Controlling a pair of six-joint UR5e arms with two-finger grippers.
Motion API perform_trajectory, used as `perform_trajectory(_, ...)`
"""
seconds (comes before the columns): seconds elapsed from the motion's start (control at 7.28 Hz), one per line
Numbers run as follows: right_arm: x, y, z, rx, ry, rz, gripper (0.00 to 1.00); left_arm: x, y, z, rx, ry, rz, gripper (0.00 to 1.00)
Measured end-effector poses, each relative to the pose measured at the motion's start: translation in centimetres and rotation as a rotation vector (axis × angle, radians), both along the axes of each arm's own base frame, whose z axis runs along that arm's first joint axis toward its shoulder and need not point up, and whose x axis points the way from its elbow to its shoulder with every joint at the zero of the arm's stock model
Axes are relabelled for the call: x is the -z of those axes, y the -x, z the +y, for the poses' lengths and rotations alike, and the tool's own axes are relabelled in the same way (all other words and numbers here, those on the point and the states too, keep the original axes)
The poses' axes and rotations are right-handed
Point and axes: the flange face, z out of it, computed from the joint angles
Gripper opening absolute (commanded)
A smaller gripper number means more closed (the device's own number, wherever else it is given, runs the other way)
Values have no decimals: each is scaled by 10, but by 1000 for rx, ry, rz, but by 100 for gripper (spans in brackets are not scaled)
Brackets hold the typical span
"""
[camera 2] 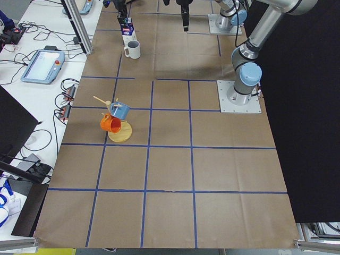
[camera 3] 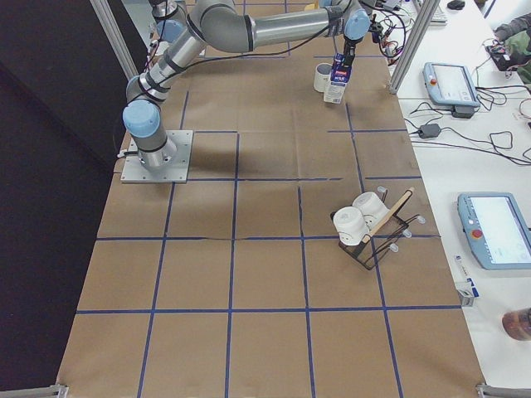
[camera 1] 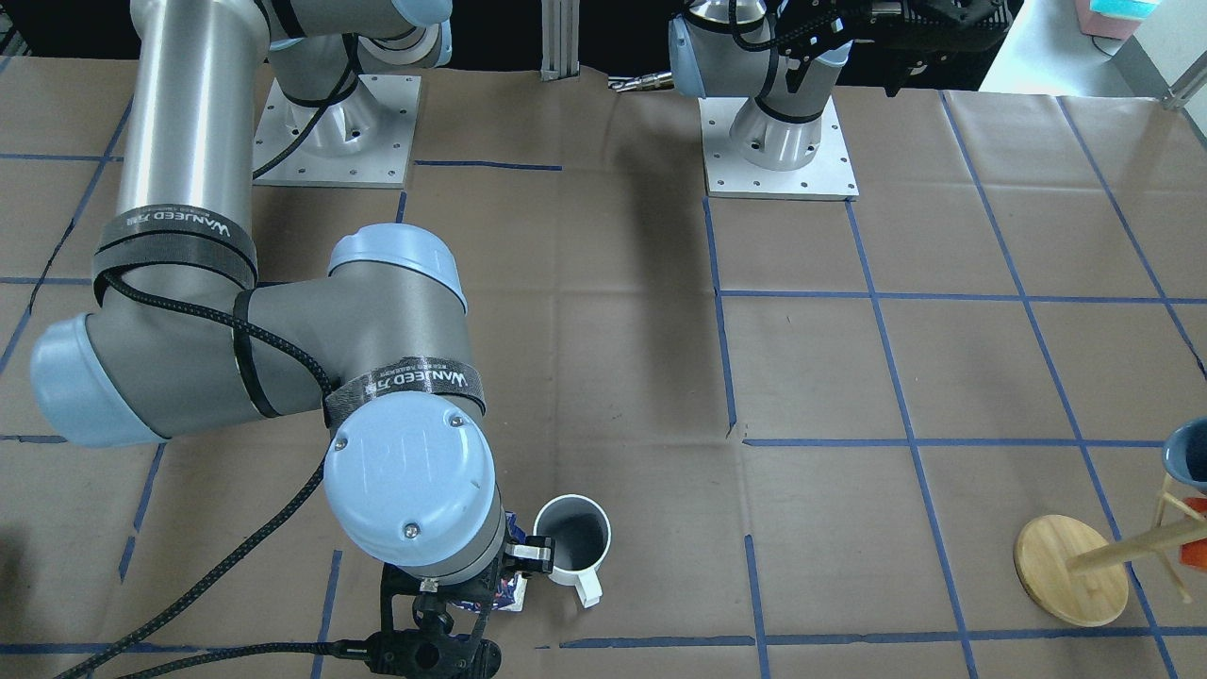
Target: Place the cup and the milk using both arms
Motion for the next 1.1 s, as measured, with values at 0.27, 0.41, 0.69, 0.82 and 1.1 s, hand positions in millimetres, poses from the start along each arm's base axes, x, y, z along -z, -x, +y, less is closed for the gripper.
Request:
perform_trajectory(0.27, 4, 0, 2, -28, -21, 4, 100, 0, 0, 0, 31, -1, 3, 100)
perform_trajectory(0.41, 5, 0, 2, -30, -25, 5, 100, 0, 0, 0, 39, -1, 4, 100)
perform_trajectory(0.69, -6, 6, 2, -24, -12, 1, 100, 0, 0, 0, 42, -1, 4, 100)
perform_trajectory(0.82, -16, 10, 2, -19, -1, -1, 100, 0, 0, 0, 43, -1, 4, 100)
perform_trajectory(1.1, -55, 22, 19, -48, -1, 0, 100, 0, 0, 0, 43, -1, 4, 100)
